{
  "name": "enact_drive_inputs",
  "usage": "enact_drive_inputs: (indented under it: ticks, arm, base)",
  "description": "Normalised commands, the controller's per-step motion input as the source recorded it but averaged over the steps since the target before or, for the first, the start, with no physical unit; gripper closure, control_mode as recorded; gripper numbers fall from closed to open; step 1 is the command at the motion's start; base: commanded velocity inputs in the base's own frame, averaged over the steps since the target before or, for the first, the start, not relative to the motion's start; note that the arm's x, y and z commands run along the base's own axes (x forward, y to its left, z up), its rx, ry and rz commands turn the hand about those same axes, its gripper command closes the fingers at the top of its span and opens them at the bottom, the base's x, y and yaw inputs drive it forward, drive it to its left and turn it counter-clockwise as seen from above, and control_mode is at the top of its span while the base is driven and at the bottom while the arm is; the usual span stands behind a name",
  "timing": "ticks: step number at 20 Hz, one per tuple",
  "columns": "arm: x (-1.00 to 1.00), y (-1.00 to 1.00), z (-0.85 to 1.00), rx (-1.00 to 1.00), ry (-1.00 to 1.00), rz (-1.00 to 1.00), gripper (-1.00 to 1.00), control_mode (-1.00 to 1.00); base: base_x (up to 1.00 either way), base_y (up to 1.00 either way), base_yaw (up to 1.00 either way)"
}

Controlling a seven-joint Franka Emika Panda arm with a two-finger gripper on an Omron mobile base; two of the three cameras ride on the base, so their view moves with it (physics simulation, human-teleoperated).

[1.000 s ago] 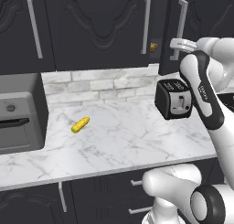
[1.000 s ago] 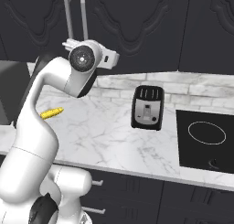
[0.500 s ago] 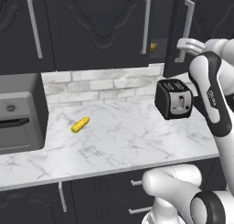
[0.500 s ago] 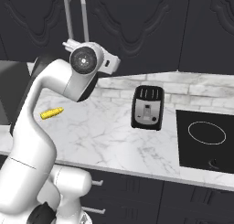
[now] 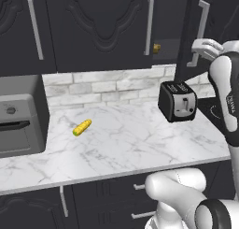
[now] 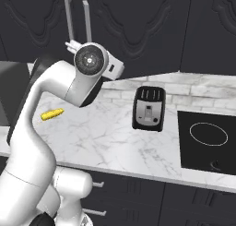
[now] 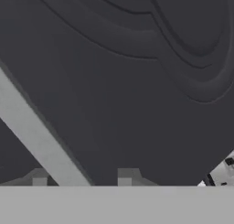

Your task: Pick the dish brush and sponge from the cabinet and place them on the counter.

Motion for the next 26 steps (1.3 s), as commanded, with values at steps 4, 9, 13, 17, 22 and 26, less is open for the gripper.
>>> enact_drive_inputs:
  ticks: [4, 9, 13, 17, 22, 26]
  arm:
    - [-0.29, -1.0, 0.0, 0.12, 0.04, 0.0, 1.0, -1.0]
    - [-0.16, -1.0, 0.0, 0.12, 0.04, 0.0, 1.0, -1.0]
    - [-0.09, -0.98, 0.0, 0.11, 0.05, 0.0, 1.0, -1.0]
    - [-0.1, -0.96, 0.0, 0.11, 0.02, 0.01, 1.0, -1.0]
    - [-0.02, -0.53, -0.01, 0.11, -0.01, 0.05, 1.0, -1.0]
    - [0.0, -0.13, -0.07, 0.11, -0.02, 0.08, 1.0, -1.0]
  base:
    - [0.0, 0.0, 0.0]
    - [0.0, 0.0, 0.0]
    - [0.0, 0.0, 0.0]
    - [0.0, 0.0, 0.0]
    - [0.0, 0.0, 0.0]
    - [0.0, 0.0, 0.0]
